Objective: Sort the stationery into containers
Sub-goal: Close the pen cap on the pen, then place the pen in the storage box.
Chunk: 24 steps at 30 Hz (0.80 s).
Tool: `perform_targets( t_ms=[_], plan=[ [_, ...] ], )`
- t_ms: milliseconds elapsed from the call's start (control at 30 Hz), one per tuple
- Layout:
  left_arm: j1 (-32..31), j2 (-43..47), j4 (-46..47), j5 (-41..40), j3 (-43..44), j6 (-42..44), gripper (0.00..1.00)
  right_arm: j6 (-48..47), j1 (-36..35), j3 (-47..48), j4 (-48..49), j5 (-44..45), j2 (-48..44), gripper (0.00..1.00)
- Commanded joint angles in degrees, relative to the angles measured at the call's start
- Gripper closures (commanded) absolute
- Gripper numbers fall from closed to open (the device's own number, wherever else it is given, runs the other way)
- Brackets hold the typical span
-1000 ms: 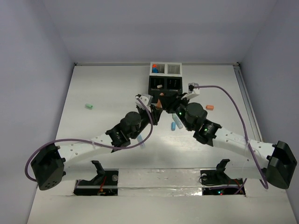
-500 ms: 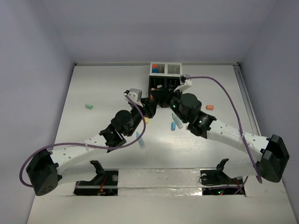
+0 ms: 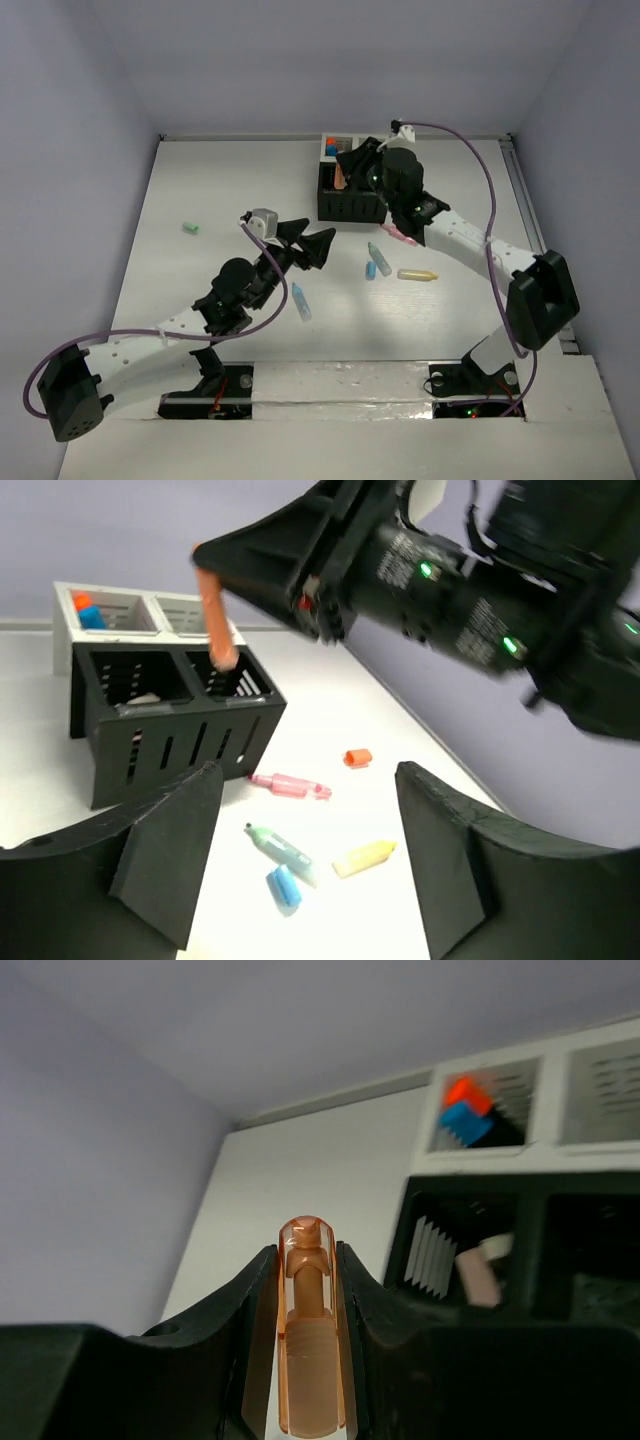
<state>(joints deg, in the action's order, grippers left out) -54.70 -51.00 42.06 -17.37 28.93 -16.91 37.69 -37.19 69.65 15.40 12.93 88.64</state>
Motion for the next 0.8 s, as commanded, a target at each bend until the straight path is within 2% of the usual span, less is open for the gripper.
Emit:
perform_targets(
  t_ms=[0, 200, 267, 533, 767],
  plan=[
    [-0.2, 3.9, -0.2, -0.7, -2.2, -0.9, 0.31, -1.6, 5.4, 4.7, 1.6, -0.4, 3.4, 1.00],
    [-0.2, 9.2, -4.6, -3.6, -6.3, -0.8, 0.21, -7.7, 10.4, 14.4, 2.4, 3.4, 11.8, 1.00],
    [-0.2, 10.2, -5.9, -4.7, -7.7, -0.4, 0.13, -12.2, 11.1, 20.0, 1.7, 6.5, 16.5, 1.00],
    [-0.2, 12.9, -6.1, -6.3, -10.6, 1.0, 0.11, -28.4, 11.1, 35.7, 1.7, 14.5, 31.2, 1.00],
    [-0.2, 10.6, -4.1, -3.2, -10.9, 0.3, 0.10, -33.7, 11.1, 40.9, 0.7, 19.9, 37.6, 1.00]
  ],
)
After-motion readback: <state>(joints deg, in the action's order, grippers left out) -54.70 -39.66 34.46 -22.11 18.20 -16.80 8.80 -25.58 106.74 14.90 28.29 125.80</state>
